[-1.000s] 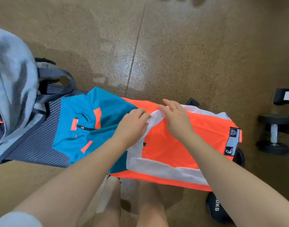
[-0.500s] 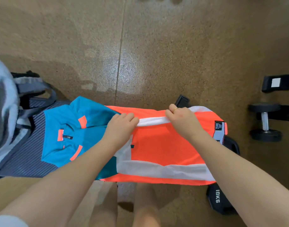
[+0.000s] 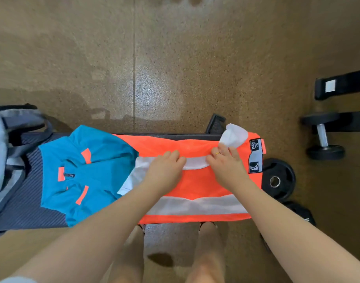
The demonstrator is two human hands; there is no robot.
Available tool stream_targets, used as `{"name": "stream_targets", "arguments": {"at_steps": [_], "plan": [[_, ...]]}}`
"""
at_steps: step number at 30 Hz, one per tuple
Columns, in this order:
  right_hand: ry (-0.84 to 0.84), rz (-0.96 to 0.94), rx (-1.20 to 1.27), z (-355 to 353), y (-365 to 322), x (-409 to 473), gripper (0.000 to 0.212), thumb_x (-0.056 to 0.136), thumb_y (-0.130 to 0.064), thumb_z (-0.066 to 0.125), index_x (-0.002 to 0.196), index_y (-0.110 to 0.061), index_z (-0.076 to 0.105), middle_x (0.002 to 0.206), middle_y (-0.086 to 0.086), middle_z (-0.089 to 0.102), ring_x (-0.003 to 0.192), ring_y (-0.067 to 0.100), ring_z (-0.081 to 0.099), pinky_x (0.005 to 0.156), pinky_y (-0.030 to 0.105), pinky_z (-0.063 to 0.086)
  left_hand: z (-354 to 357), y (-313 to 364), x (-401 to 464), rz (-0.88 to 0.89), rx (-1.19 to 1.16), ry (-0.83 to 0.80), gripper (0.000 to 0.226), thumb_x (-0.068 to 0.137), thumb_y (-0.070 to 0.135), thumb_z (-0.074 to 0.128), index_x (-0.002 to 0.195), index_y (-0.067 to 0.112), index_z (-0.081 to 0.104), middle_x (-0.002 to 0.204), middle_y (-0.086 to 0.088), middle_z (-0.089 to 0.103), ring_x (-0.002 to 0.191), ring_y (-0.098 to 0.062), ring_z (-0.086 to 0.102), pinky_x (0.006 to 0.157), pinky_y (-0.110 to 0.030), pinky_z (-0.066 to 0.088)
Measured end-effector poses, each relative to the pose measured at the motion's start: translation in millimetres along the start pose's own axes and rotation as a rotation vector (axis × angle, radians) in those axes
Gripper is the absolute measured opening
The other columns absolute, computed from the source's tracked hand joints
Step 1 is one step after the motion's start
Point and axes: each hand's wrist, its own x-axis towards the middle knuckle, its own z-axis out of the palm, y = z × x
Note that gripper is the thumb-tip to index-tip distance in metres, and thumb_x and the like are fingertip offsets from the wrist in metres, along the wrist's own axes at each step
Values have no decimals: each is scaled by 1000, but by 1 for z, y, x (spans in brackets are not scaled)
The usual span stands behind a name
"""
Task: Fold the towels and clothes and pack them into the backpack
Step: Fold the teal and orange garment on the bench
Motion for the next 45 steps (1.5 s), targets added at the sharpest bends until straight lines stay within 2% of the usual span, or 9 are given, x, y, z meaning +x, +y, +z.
{"name": "stream_targets", "arguments": {"at_steps": [5, 9, 14, 22, 29, 33, 38, 42, 45], "plan": [[-48, -286, -28, 4, 44, 17, 14, 51, -12, 62, 64, -17, 61, 74, 3, 62, 86, 26, 63, 73, 35, 28, 16, 49, 48, -162, -94, -231, 28, 88, 29, 49, 106, 8, 52, 108, -11, 52, 102, -31, 52, 74, -40, 45], [-38, -460, -48, 8, 85, 26, 17, 47, -13, 66, 62, -16, 58, 69, 2, 60, 73, 23, 61, 71, 33, 35, 30, 60, 52, -238, -108, -59, 20, 66, 14, 76, 76, 7, 60, 75, -13, 58, 64, -33, 59, 44, -33, 43], [-122, -655, -127, 7, 119, 28, 29, 40, -13, 78, 57, -19, 55, 43, -5, 52, 48, 18, 56, 63, 26, 29, 23, 64, 53, -285, -37, 41, 12, 69, 9, 48, 63, 13, 59, 61, -5, 55, 51, -26, 57, 33, -23, 33], [-204, 14, 14, 11, 166, -35, 29, 82, -13, 63, 109, -12, 52, 93, 5, 61, 78, 24, 66, 52, 30, 38, 13, 84, 54, -490, -25, -203, 25, 96, 7, 34, 116, 9, 49, 119, -11, 47, 109, -30, 49, 65, -37, 38], [-376, 435, 482, 62, 127, -101, 14, 93, -16, 50, 104, -9, 47, 100, 8, 57, 88, 30, 62, 59, 35, 42, 21, 93, 52, -325, -5, -56, 20, 70, -9, 64, 85, 2, 56, 79, -17, 55, 65, -36, 59, 43, -33, 36], [-252, 379, 437, 63, 132, -111, 20, 73, 2, 65, 90, -5, 58, 82, 13, 56, 67, 33, 61, 46, 32, 41, 26, 85, 42, -204, -52, -129, 14, 71, -4, 53, 80, 6, 53, 72, -15, 54, 62, -35, 58, 42, -34, 41], [-244, 526, 674, 50, 138, -90, 34, 82, -15, 45, 114, -10, 56, 118, 11, 51, 104, 33, 51, 81, 44, 46, 20, 79, 39, -169, -133, -58, 22, 82, 25, 43, 99, 13, 50, 88, -15, 59, 71, -36, 60, 51, -38, 49], [-191, 507, 1021, 46, 137, -46, 44, 94, -12, 46, 138, -17, 40, 143, 7, 37, 122, 27, 46, 97, 43, 42, 10, 60, 63, -446, -63, 6, 43, 86, 2, 42, 128, 9, 47, 133, -16, 46, 100, -39, 53, 74, -45, 48], [-241, 527, 960, 47, 146, -26, 33, 93, -17, 51, 127, -14, 50, 128, 10, 51, 116, 27, 50, 94, 39, 41, 7, 42, 73, -546, -92, -69, 24, 91, 11, 48, 115, 8, 53, 120, -14, 47, 99, -37, 53, 70, -46, 45]]}}
